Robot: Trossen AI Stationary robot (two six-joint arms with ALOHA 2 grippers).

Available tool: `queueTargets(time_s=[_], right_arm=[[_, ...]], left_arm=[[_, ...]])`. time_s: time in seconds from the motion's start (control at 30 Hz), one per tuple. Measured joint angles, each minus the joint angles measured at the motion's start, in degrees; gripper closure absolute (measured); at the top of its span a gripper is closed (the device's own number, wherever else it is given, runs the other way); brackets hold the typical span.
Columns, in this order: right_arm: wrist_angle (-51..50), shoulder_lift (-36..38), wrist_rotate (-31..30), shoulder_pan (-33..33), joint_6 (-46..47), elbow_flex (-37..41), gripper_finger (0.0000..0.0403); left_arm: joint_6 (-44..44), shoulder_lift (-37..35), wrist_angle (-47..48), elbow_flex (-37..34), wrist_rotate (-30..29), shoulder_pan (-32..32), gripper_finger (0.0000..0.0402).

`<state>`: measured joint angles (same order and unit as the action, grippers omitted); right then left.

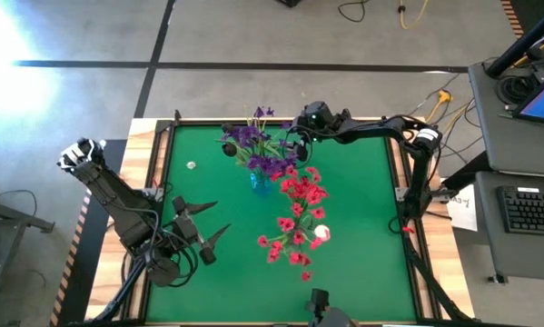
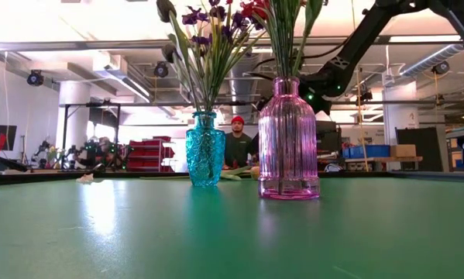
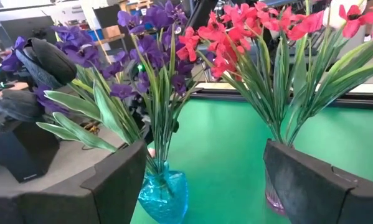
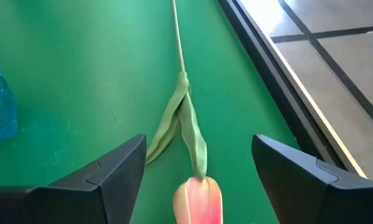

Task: Sort flowers into vase by color
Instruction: Put the pink tulip into the purple vase

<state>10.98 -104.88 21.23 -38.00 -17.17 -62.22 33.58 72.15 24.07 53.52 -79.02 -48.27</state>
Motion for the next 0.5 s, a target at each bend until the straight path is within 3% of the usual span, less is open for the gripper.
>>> queueTargets(time_s=[0.5], right_arm=[[-0.37, -5.77, 0.11, 0.04, 0.04, 0.6, 0.0132]], left_arm=[[0.2, 0.03, 0.41, -0.02, 0.03, 0.0, 0.0095]])
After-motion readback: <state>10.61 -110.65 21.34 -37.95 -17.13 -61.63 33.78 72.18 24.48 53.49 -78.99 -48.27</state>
